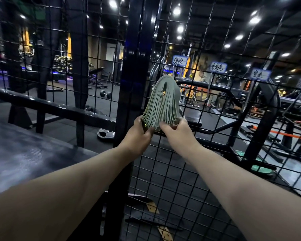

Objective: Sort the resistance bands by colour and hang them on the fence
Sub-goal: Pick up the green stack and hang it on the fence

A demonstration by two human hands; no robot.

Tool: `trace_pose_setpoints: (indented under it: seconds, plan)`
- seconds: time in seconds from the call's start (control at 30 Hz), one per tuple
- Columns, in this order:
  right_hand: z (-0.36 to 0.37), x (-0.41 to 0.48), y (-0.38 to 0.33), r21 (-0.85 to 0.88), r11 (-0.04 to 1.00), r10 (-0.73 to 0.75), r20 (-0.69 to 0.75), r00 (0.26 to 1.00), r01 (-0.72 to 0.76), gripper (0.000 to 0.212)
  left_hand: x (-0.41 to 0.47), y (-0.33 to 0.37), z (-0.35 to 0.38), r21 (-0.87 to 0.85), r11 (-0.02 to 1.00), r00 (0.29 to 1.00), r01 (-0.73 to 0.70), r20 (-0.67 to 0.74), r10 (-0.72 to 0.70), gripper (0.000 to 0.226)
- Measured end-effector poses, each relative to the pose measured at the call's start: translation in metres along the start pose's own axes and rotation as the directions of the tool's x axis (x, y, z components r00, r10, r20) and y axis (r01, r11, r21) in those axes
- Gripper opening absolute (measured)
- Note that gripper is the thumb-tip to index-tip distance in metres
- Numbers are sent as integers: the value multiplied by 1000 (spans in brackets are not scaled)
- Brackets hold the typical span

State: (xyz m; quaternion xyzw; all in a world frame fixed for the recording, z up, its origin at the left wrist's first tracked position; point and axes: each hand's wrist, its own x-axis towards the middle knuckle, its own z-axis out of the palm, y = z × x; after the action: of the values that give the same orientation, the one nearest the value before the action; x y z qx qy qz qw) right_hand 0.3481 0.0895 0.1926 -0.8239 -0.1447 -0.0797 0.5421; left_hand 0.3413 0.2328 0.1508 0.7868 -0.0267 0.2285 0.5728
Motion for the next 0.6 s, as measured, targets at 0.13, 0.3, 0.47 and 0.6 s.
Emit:
trace_pose_setpoints:
  seconds: [0.13, 0.3, 0.47, 0.6]
  plan:
    - [-6, -12, -13, -168, 986, 11, -47, 999, -19, 52, -2, 3, -5, 124, 991, 998, -44, -32, 48, 32]
    - [-2, -25, -24, -403, 915, -98, -128, 987, 38, 77, 0, 7, -14, 236, 971, 996, -21, -77, 40, 43]
    - [5, -23, -35, -581, 808, -224, -144, 964, 102, 95, -4, 9, -16, 459, 886, 984, -61, -119, 129, 76]
    - [9, -15, -40, -609, 786, -240, -148, 959, 103, 107, 0, 16, -18, 696, 706, 948, -129, -124, 294, 80]
